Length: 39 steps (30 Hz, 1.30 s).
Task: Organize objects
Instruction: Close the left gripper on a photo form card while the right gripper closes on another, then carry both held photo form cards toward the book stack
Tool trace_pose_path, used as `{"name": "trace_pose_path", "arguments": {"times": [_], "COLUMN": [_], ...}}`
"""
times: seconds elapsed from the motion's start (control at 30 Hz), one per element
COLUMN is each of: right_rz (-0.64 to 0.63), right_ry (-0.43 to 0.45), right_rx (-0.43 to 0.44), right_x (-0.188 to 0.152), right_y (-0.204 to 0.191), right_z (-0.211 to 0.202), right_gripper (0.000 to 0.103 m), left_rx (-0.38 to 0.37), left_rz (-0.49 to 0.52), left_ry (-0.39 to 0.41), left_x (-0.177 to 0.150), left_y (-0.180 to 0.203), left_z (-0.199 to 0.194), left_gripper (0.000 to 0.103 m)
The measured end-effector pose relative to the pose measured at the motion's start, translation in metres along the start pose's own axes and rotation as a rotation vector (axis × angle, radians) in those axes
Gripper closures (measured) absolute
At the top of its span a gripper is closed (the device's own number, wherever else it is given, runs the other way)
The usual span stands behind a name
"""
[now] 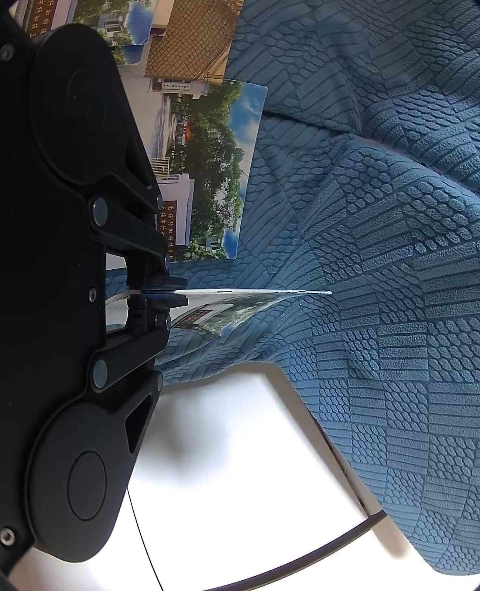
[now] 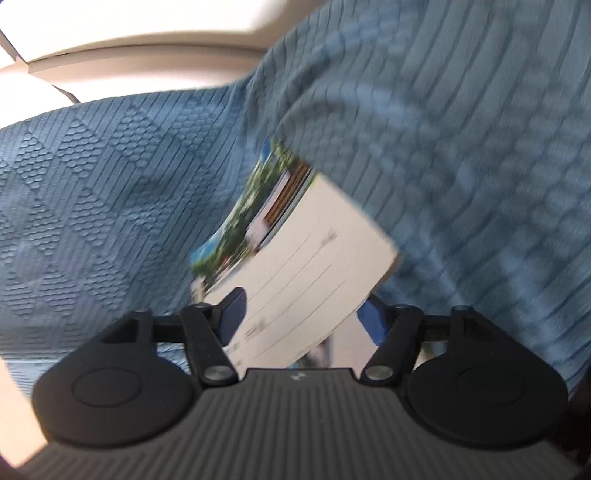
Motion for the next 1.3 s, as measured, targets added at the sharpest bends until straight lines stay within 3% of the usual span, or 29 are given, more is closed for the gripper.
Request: {"name": "trace_pose_path", "arguments": {"times": [0.03, 0.13, 0.33, 0.67, 1.03, 1.3], "right_rz": [-0.021, -0.08, -0.18, -0.373, -0.478, -0.519], "right_ry": [0.02, 0.061, 0.102, 0.151, 0.135, 0.103], "right_rx": [-0.023, -0.06, -0.045, -0.004, 0.007, -0.004], "right_x": [0.001, 0.002, -0.002, -0.02, -0.056, -0.091], "right_y": [0.002, 0.004, -0.004, -0.043, -0.071, -0.082], "right_z": [-0.002, -0.003, -0.012, -0.039, -0.077, -0.11], "right_gripper": [0.056, 0.078, 0.093, 0.096, 0.096, 0.096], "left_rx": [-0.001, 0.001, -0.008, -0.047, -0.038, -0.058], "left_rz": [-0.004, -0.004, -0.012, -0.025, 0.004, -0.037], "left_ry": [-0.002, 0.0, -0.001, 0.023, 0.068, 0.101], "left_x": [0.0, -0.001, -0.002, -0.011, -0.039, -0.066], "left_y": [0.0, 0.0, 0.0, 0.014, 0.031, 0.036], "left_z": [-0.001, -0.005, -0.016, -0.059, -0.13, -0.184], "left_gripper": [0.103, 0.103, 0.103, 0.102, 0.101, 0.101]}}
Point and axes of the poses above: each gripper's, at about its wrist camera, not at the fingertips, and z roughly the way its jaws point, y to its right, x to its top, the point moved 7 cm from there along z, roughly the way its jaws point, and after that the axes turned 8 degrees about -y, right-handed, at the moved point
